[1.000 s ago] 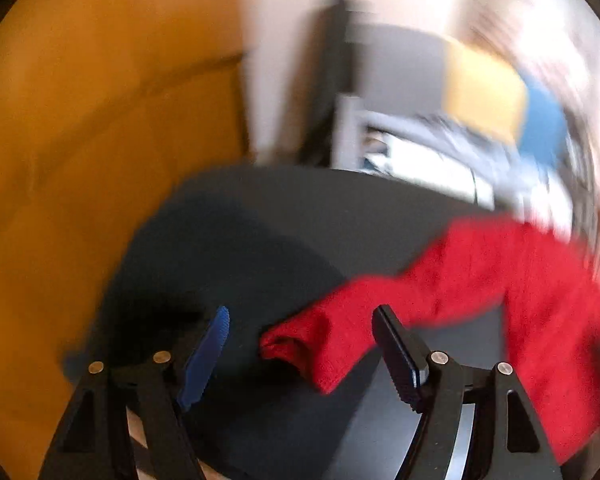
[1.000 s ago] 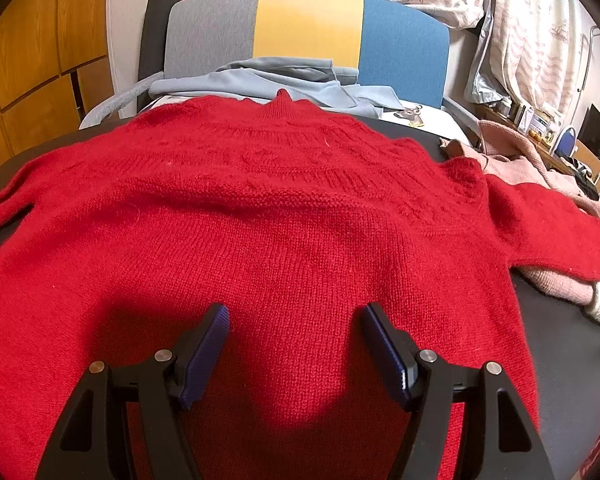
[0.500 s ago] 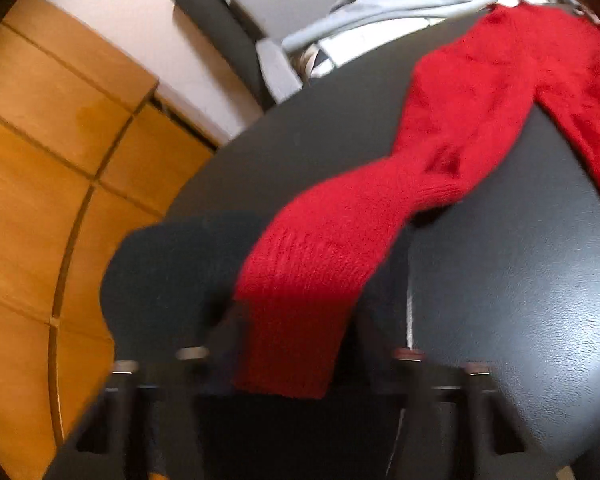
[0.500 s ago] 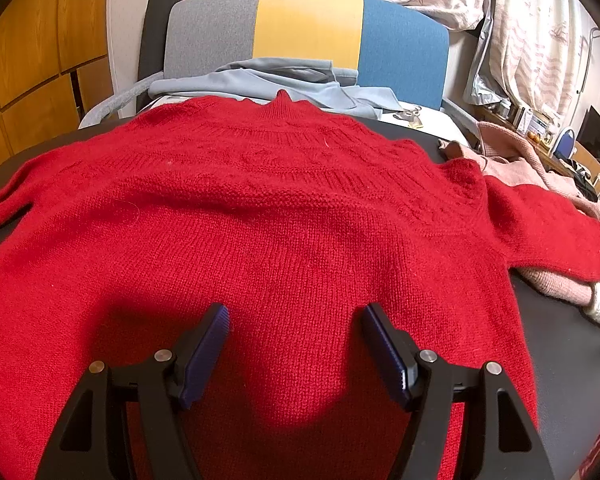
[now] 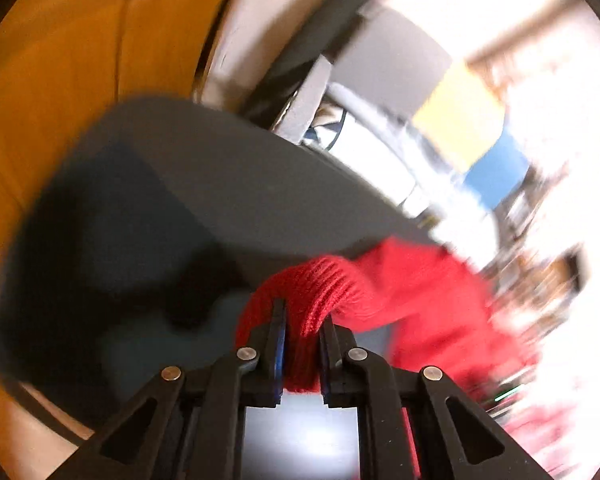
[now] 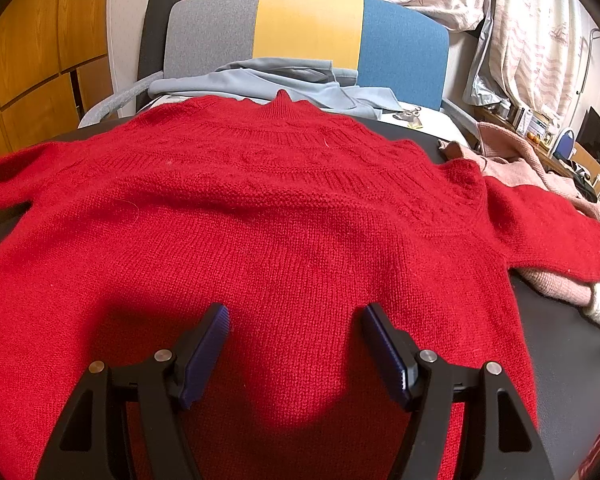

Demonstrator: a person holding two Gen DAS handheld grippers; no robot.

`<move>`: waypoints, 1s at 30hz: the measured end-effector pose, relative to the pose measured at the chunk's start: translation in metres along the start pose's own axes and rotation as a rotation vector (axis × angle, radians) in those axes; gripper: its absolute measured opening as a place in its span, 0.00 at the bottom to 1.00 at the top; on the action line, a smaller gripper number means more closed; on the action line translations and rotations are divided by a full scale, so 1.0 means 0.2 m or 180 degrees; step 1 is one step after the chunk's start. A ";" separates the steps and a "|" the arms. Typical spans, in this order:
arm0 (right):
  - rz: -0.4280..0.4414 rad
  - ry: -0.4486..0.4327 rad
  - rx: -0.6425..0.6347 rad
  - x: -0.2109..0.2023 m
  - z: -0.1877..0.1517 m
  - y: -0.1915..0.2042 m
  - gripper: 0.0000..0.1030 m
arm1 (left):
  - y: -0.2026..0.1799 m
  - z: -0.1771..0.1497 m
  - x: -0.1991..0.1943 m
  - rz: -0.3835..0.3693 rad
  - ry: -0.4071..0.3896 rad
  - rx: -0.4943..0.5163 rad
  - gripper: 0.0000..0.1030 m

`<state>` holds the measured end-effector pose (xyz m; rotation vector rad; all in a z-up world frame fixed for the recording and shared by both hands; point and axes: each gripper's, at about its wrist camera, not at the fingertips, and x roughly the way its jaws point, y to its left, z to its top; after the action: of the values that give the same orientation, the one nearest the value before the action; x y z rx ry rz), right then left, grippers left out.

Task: Fold clothes
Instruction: 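Pull the sleeve cuff with the left gripper across the seat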

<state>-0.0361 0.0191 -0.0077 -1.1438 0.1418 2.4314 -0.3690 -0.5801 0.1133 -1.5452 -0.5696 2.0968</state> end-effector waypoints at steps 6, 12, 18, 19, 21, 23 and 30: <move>-0.0003 0.0000 0.0001 0.00 0.00 0.00 0.69 | 0.30 0.10 0.12 0.0273 0.0253 -0.0850 0.17; -0.0007 0.0000 -0.0009 0.00 0.00 -0.01 0.69 | 0.32 0.12 -0.04 0.0398 -0.0478 -0.0776 0.65; -0.0022 -0.0004 -0.0023 0.00 0.00 -0.01 0.69 | 0.10 0.03 -0.14 0.0735 -0.0834 0.0012 0.84; -0.0024 -0.0005 -0.0024 0.00 0.00 -0.01 0.69 | 0.07 0.00 -0.11 0.0724 -0.0750 0.0094 0.84; -0.0027 -0.0005 -0.0026 0.00 0.00 0.00 0.69 | 0.02 -0.05 -0.02 0.0707 -0.0560 0.0247 0.85; -0.0028 -0.0005 -0.0025 0.00 0.00 0.00 0.69 | 0.00 -0.08 0.08 0.0909 -0.0426 0.0322 0.85; -0.0027 -0.0003 -0.0028 0.00 0.00 0.00 0.69 | -0.07 -0.11 0.25 0.1453 -0.0504 0.0357 0.14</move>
<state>-0.0354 0.0189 -0.0078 -1.1449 0.1260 2.4273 -0.3583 -0.5371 0.0772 -1.5641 -0.1507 2.5560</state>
